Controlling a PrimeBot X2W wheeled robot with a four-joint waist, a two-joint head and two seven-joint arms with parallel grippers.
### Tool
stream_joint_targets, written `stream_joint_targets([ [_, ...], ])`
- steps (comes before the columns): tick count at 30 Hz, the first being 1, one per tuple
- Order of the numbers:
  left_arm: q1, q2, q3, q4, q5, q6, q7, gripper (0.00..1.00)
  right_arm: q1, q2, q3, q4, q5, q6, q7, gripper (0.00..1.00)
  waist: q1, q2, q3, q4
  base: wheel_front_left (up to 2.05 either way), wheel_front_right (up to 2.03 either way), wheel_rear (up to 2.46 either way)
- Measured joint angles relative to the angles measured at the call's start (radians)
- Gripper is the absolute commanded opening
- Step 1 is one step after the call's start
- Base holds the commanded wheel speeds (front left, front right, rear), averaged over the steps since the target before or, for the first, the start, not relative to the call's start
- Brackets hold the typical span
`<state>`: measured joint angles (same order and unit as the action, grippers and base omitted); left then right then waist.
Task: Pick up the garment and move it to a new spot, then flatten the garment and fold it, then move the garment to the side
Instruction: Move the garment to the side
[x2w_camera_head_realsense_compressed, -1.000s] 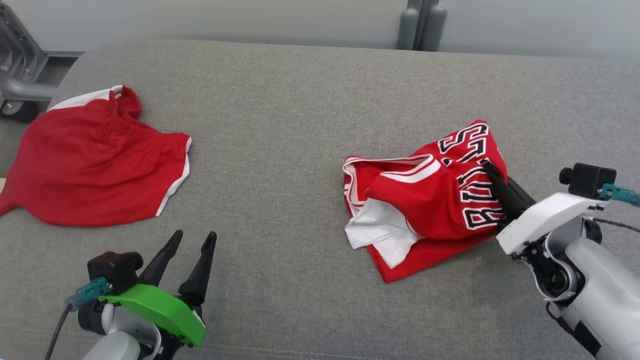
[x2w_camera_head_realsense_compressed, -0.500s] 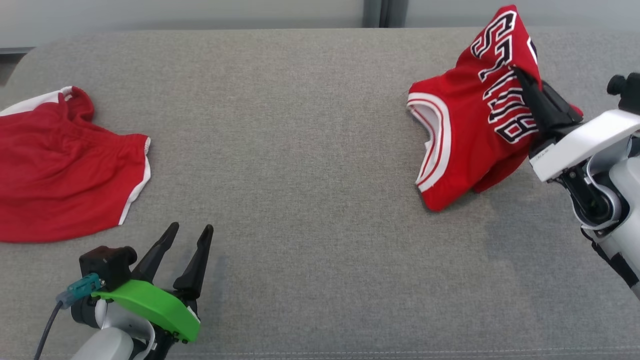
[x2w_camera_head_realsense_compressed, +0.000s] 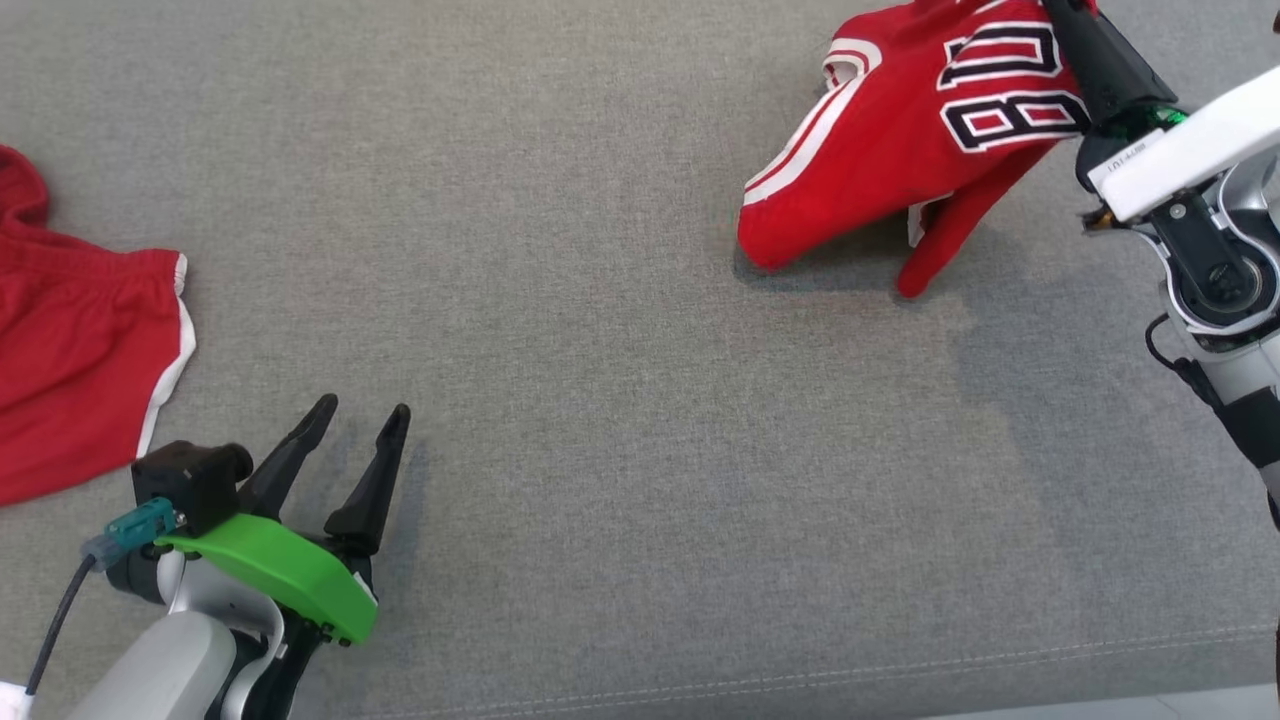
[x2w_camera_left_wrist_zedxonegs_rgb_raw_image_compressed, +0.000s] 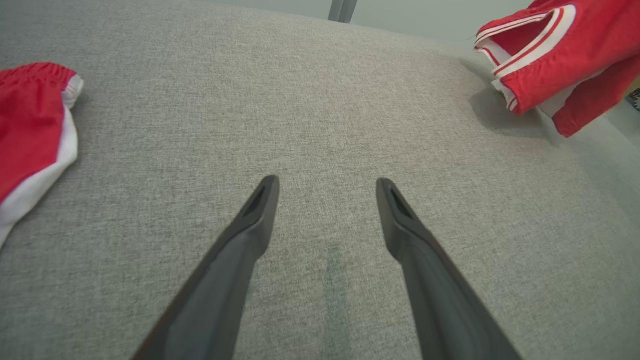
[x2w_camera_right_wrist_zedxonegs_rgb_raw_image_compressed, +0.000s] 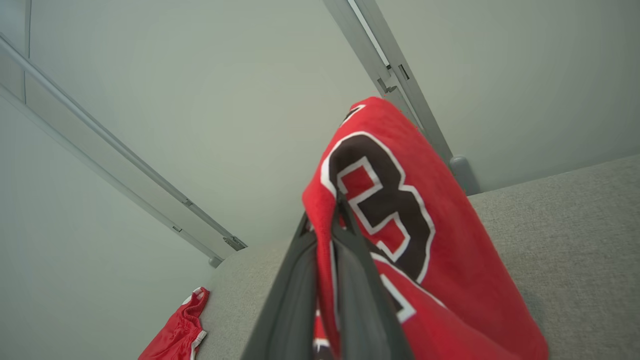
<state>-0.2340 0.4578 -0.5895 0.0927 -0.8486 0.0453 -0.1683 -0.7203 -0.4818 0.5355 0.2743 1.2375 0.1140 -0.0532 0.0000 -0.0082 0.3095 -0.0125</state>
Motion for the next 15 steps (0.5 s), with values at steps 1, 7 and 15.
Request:
stream_joint_targets([
  [1,-0.007,0.002,0.000,-0.004,0.001,0.000,0.002,1.00,-0.014,0.002,0.003,-0.006,0.005,0.000,0.012,0.00,0.0000,0.0000,0.010,-0.004,0.00,0.00,0.00],
  [7,-0.043,0.005,0.003,-0.017,0.009,0.001,0.011,1.00,-0.131,0.038,0.034,-0.050,0.005,0.001,0.047,0.00,0.0000,0.0000,0.072,-0.026,0.00,0.00,0.00],
  [15,-0.059,0.033,0.013,-0.039,0.012,0.009,0.029,1.00,-0.172,0.032,0.057,-0.054,0.041,0.009,0.095,0.00,0.0000,0.0000,0.138,-0.051,0.00,0.00,0.00],
])
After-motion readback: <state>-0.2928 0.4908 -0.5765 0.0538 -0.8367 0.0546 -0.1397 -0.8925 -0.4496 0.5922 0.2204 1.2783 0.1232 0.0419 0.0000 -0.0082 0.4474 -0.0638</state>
